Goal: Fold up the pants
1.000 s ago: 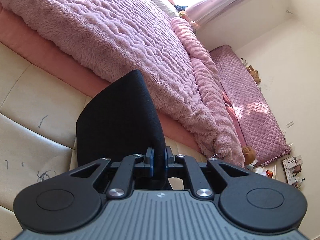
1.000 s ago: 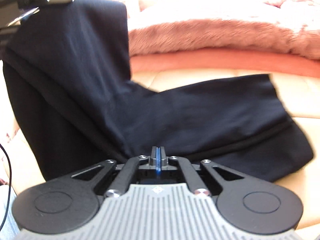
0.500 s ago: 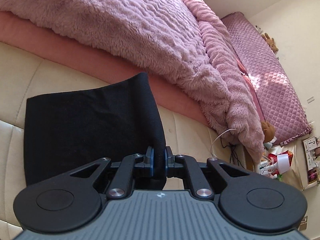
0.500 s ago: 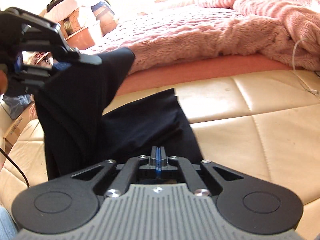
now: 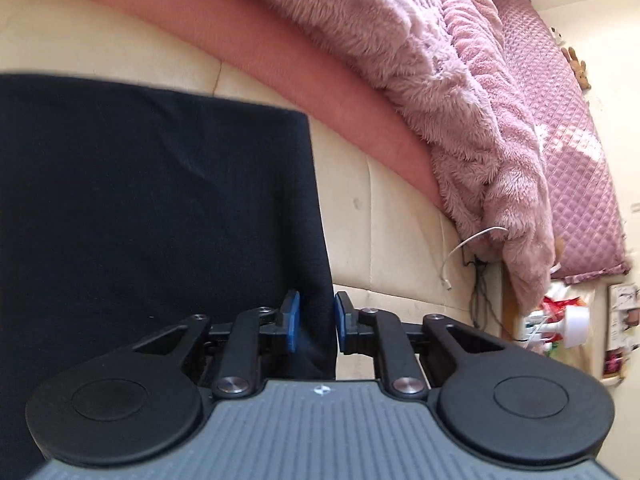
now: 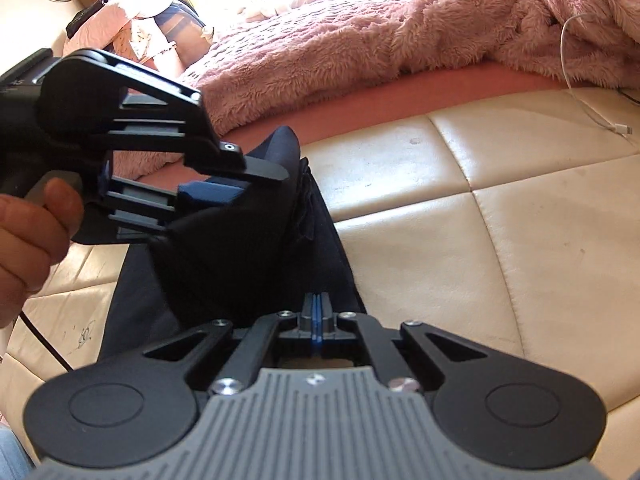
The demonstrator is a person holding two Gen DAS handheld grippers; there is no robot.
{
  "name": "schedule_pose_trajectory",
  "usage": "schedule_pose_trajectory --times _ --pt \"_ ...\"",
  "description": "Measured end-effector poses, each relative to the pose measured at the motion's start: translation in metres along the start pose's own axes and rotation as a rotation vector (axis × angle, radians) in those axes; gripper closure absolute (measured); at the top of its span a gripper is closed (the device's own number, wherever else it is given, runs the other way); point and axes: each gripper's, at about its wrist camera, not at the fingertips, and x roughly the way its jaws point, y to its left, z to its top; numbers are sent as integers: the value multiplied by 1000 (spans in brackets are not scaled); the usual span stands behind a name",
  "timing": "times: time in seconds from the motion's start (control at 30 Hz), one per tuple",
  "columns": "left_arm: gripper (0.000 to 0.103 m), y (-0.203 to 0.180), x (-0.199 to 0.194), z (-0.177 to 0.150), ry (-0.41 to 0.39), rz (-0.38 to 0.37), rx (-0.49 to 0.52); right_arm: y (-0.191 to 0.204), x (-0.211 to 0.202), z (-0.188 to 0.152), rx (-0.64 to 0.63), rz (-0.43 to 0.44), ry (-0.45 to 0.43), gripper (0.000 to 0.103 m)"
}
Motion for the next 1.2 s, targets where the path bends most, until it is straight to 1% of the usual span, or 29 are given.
schedule_pose_trajectory --times 0.03,0.07,0.1,0.2,0.27,0.33,0.43,0.5,0.57,0.63,0.73,0.8,0.87,0.93,1.07,1.13,1.2 --pt "84 3 3 1 9 -31 -19 0 -1 0 -1 1 0 103" --pt "84 4 4 2 17 -45 -22 0 -2 0 -3 0 -1 103" --pt "84 4 3 2 15 -42 -15 0 -4 1 -5 1 -4 103" --pt "82 0 -13 -1 -2 -69 30 -1 -16 2 -12 -27 -22 103" --pt "80 -5 -31 -4 -37 -70 100 -3 -27 2 -7 -52 -41 103" --pt "80 -9 -52 -9 -91 -26 188 -2 -40 4 -7 -60 -65 103" --pt "80 -1 -85 -19 -172 60 290 10 -57 6 -44 -65 -99 101" --pt "80 10 -104 -26 -210 111 331 23 -64 9 -75 -59 -125 101" --pt "80 25 -119 -32 -232 158 351 37 -64 13 -113 -43 -140 101" --pt "80 40 -129 -36 -243 198 352 51 -57 18 -154 -18 -128 101" --pt "80 63 -135 -37 -236 204 322 65 -39 24 -210 -25 -101 101" --pt "80 72 -136 -40 -236 208 318 64 -25 25 -221 -66 -75 100" --pt "80 76 -133 -41 -232 224 339 55 -13 24 -209 -90 -44 101" --pt "80 78 -127 -41 -226 247 366 45 -3 21 -199 -115 -16 103" --pt "80 85 -114 -41 -200 278 381 31 13 12 -194 -142 31 103" --pt "85 86 -106 -42 -189 309 403 24 18 6 -201 -161 39 103" --pt "86 88 -103 -42 -187 314 422 14 20 6 -137 -134 39 103"
